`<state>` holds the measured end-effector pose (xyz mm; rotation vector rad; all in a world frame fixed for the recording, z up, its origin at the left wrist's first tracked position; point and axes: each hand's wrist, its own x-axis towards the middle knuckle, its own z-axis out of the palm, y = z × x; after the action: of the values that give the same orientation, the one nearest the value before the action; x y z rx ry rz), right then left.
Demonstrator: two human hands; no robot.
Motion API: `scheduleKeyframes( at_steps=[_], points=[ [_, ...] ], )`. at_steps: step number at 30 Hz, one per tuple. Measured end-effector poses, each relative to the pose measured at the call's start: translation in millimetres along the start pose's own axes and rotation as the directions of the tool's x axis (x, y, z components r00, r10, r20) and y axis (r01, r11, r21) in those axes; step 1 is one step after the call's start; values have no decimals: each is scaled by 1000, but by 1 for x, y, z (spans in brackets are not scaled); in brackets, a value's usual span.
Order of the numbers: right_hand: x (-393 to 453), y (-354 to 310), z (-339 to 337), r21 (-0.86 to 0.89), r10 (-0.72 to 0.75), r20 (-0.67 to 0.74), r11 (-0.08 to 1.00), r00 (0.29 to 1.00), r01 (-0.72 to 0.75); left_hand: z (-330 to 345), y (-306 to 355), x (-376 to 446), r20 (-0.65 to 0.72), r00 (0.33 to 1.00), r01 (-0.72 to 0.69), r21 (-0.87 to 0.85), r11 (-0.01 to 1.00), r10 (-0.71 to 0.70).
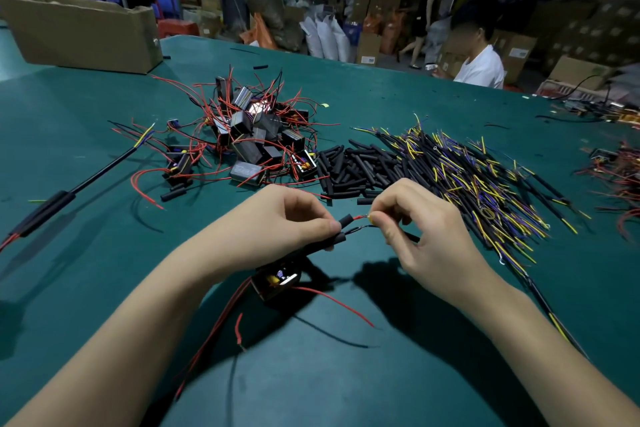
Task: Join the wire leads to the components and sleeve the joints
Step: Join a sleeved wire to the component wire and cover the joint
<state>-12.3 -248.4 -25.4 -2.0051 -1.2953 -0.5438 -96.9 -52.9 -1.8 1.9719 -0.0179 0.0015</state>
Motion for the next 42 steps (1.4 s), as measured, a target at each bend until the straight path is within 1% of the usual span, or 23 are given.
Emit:
scheduleKeyframes(
  at_steps=[4,9,13,21,26,28,30,33,35,37,39,42],
  points=[
    [0,-1,0,-2,-1,12,1000,1000,1,7,-1,1,-33,997,-70,-72,995,68],
    [2,-5,-2,19,-1,8,1000,1000,1,8,-1,2,-116,987,-114,6,993,114],
    [2,-8,-3,37,23,34,999,999,-24,7,3,-2,-159,977,-134,45,990,140],
    [3,-15,-5,88,67,65,993,996,-73,3,5,-4,-166,976,-117,140,983,140],
    [4,-18,-4,110,81,70,990,994,-88,6,3,-4,-171,970,-154,125,980,174],
    [4,-19,-4,144,111,62,982,992,-119,7,3,-3,-179,966,-168,118,979,188],
    [4,-19,-6,216,180,66,958,981,-190,8,2,-2,-183,961,-190,107,976,207],
    [5,-15,-12,331,314,160,876,936,-350,7,1,0,-200,952,-213,104,971,231],
    [5,-12,-16,316,360,228,852,905,-418,6,0,0,-209,947,-224,110,968,243],
    [6,-10,-19,266,382,257,855,888,-445,8,0,1,-219,942,-232,127,964,255],
    [6,-10,-21,251,376,243,866,894,-433,11,-1,1,-226,933,-246,165,955,279],
    [6,-14,-22,206,331,200,906,922,-370,14,-1,2,-239,912,-287,210,935,334]
  ],
)
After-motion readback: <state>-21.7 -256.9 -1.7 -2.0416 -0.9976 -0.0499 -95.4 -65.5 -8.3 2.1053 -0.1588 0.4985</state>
